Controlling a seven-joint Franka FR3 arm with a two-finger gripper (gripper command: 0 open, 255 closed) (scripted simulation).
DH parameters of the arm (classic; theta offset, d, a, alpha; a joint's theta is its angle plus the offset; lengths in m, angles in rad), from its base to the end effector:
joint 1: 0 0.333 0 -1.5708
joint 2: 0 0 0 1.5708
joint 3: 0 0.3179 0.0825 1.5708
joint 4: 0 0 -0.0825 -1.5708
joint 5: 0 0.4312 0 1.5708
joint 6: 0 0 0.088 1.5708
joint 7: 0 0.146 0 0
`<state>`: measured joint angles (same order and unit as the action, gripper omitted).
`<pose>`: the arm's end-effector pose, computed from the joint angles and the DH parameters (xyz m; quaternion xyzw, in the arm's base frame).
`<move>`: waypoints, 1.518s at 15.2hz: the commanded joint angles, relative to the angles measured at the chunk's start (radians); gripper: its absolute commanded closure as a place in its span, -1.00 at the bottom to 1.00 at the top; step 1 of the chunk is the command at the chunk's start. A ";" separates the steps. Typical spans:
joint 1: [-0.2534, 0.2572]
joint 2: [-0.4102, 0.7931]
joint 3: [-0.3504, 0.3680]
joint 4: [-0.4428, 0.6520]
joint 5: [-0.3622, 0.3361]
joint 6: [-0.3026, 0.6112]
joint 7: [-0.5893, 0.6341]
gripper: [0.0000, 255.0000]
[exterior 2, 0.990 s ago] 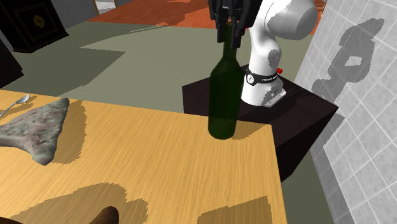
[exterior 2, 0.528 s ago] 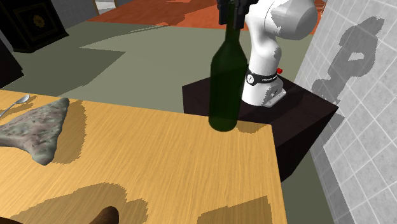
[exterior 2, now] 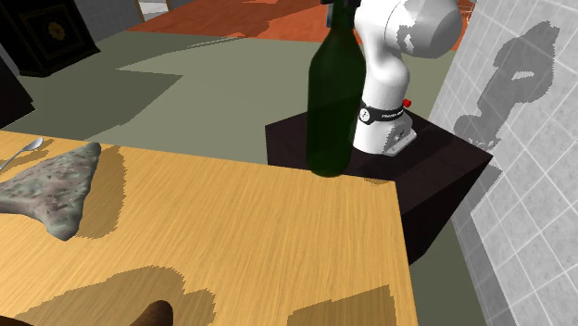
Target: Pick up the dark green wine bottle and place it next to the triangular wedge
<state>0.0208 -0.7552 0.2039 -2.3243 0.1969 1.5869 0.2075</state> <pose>0.3508 0.1205 0.5527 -0.9994 0.0196 0.0017 0.0290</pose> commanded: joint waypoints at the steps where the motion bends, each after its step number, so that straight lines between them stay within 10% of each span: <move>1: -0.002 0.010 -0.004 0.035 -0.004 -0.025 0.001 1.00; 23: -0.015 0.136 -0.023 0.429 -0.028 -0.292 0.032 1.00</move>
<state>0.0060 -0.6296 0.1802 -1.9191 0.1691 1.3074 0.2367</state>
